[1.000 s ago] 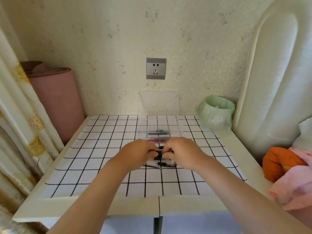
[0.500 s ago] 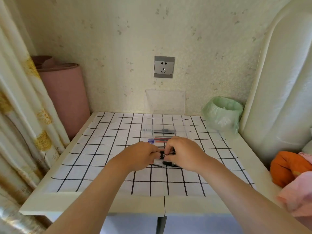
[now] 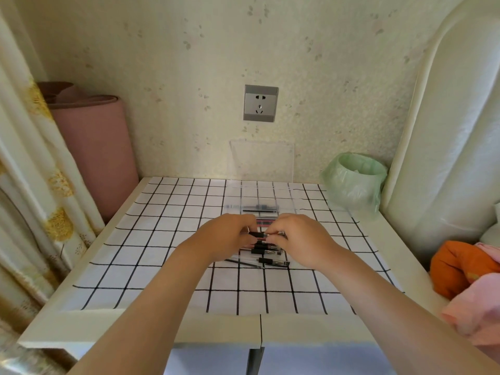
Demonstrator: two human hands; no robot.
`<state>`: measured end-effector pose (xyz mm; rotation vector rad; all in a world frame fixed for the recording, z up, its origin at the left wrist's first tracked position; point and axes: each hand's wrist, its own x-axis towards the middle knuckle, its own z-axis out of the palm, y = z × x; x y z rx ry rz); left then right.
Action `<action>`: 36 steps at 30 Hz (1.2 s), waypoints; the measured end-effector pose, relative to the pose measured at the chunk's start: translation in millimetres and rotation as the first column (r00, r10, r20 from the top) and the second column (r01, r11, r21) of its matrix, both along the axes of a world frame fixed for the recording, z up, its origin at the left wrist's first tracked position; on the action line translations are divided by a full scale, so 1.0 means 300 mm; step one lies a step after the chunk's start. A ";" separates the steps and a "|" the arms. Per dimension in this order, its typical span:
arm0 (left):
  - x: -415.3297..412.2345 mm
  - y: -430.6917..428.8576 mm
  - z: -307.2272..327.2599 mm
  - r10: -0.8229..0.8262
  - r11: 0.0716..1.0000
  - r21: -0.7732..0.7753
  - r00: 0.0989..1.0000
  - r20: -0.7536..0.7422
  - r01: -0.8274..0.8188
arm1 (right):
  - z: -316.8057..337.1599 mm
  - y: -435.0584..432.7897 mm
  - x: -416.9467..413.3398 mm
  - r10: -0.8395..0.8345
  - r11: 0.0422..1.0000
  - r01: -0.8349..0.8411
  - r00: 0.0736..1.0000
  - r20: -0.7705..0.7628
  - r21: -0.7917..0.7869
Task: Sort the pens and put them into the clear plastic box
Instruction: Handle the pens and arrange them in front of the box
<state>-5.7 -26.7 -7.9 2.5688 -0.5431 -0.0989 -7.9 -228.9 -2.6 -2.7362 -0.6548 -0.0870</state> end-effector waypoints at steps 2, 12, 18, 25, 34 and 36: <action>0.001 -0.005 0.002 -0.003 0.999 0.039 0.999 0.035 0.001 | 0.008 0.000 -0.002 -0.029 0.999 0.028 0.999 0.038 0.025; -0.016 -0.009 -0.004 0.001 0.999 0.038 0.998 0.068 -0.003 | 0.011 0.008 -0.009 -0.056 0.997 0.056 0.998 0.002 0.062; -0.010 0.004 -0.018 0.014 0.999 -0.038 0.998 0.060 -0.012 | 0.004 0.010 -0.006 -0.093 0.995 0.092 0.996 0.012 0.046; -0.020 0.008 -0.015 0.018 0.999 0.028 0.999 0.036 -0.019 | 0.000 0.017 0.000 -0.081 0.996 0.081 0.997 0.000 0.030; -0.023 0.022 -0.019 0.035 0.995 0.092 0.999 -0.001 -0.035 | -0.015 0.029 0.003 -0.038 0.999 0.039 0.998 -0.044 0.019; -0.028 0.023 -0.021 0.031 0.997 0.078 0.999 -0.028 -0.028 | -0.019 0.030 0.005 -0.020 1.000 0.022 0.998 -0.057 0.023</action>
